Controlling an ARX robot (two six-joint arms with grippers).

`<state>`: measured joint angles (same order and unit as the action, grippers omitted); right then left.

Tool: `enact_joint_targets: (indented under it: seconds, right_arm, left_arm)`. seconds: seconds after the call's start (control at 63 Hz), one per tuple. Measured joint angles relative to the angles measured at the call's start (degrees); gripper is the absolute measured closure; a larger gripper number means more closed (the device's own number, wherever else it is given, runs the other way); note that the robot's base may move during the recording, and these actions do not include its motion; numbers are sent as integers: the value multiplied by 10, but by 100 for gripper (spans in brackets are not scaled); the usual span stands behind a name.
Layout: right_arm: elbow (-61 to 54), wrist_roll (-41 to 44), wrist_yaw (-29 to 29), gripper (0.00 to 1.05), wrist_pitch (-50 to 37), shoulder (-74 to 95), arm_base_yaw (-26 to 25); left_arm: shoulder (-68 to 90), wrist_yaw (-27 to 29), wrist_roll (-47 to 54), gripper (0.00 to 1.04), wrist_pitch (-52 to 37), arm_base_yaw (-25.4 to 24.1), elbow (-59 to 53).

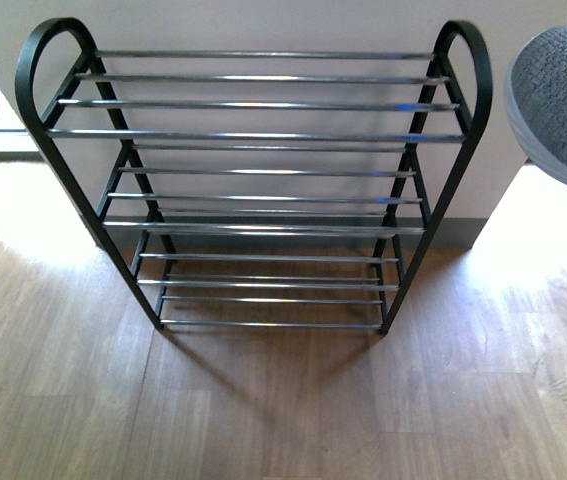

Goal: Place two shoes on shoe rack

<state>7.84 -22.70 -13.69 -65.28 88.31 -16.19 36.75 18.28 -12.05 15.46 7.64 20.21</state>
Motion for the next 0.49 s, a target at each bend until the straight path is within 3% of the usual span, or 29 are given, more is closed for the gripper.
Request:
enact_joint_targets:
  seconds: [0.492]
  right_arm:
    - [0, 0, 0, 103, 0, 0, 0]
  left_arm:
    - [0, 1, 0, 103, 0, 0, 1]
